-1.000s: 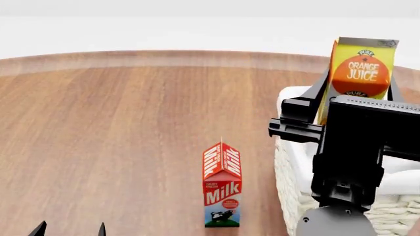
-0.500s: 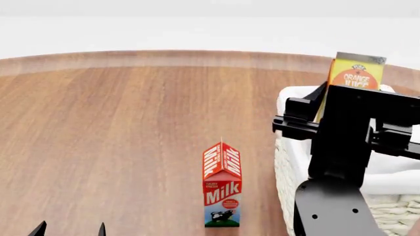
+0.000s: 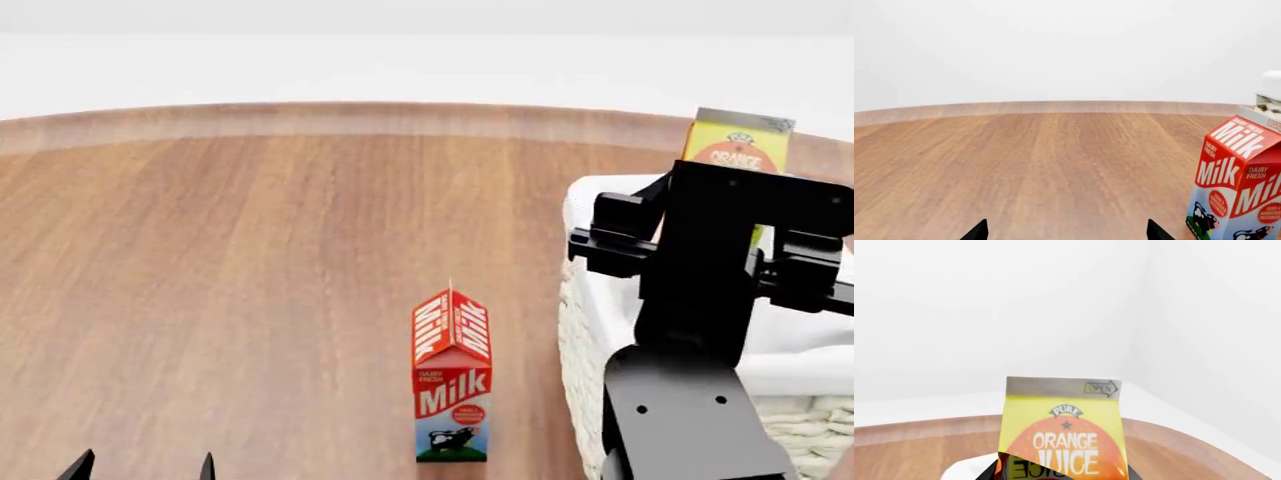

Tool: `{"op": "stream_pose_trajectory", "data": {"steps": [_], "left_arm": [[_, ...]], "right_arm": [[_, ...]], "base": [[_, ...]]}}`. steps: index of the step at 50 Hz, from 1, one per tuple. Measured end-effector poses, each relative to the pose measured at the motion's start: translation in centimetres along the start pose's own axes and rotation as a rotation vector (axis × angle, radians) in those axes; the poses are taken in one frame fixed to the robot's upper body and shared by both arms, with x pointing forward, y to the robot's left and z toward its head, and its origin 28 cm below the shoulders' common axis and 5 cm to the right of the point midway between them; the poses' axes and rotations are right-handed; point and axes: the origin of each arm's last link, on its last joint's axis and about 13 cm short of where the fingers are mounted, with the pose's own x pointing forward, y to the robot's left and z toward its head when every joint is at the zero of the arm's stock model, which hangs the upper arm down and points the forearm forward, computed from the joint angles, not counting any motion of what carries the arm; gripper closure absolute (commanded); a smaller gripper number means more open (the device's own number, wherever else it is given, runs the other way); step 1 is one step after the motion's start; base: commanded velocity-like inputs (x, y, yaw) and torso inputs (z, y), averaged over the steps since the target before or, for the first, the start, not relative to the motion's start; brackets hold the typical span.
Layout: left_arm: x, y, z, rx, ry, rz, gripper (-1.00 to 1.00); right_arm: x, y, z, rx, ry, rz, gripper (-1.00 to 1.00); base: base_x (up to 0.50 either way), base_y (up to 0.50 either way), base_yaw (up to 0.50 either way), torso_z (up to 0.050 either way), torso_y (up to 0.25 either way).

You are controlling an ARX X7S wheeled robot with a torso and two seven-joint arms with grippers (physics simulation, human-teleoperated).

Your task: Pick up the orange juice, and put it in the basket.

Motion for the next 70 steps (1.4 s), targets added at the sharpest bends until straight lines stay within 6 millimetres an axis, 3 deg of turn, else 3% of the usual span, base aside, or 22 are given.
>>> {"op": "stream_pose_trajectory", "data": {"steps": [70], "left_arm": [[0.0, 0.0, 0.0, 0.0, 0.0, 0.0, -1.0]], "right_arm": [[4.0, 1.0, -0.4, -0.022, 0.025, -0.096, 1.0]], "base": [[0.0, 0.0, 0.0, 0.0, 0.001]]}}
